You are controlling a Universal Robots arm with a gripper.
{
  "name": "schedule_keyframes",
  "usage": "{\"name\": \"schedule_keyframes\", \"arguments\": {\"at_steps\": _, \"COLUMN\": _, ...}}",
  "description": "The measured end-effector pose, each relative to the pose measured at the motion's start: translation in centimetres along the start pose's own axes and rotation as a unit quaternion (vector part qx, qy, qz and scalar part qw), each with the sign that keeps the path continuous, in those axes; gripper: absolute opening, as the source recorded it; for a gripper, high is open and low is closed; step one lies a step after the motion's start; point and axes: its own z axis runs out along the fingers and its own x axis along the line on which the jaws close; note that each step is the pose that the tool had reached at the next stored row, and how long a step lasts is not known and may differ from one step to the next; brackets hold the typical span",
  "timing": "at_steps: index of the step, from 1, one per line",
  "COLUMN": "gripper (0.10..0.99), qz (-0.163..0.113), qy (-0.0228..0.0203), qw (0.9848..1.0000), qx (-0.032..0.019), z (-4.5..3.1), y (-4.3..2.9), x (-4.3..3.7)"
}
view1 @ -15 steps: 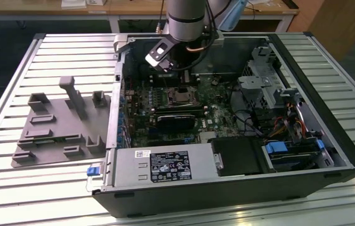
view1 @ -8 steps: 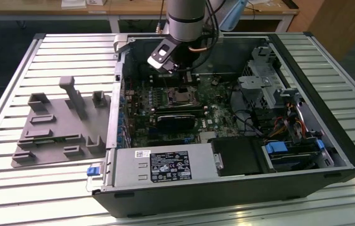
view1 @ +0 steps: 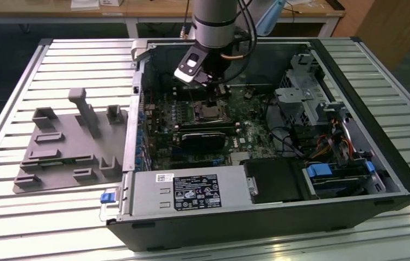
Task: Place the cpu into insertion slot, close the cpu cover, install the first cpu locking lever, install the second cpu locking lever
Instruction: 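Close the cpu cover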
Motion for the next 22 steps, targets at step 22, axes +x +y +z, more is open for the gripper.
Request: {"name": "schedule_keyframes", "arguments": {"at_steps": 22, "gripper": 0.102, "qz": -0.199, "qy": 0.0061, "qw": 0.98, "qx": -0.0063, "z": 0.02, "y": 0.0, "x": 0.0}}
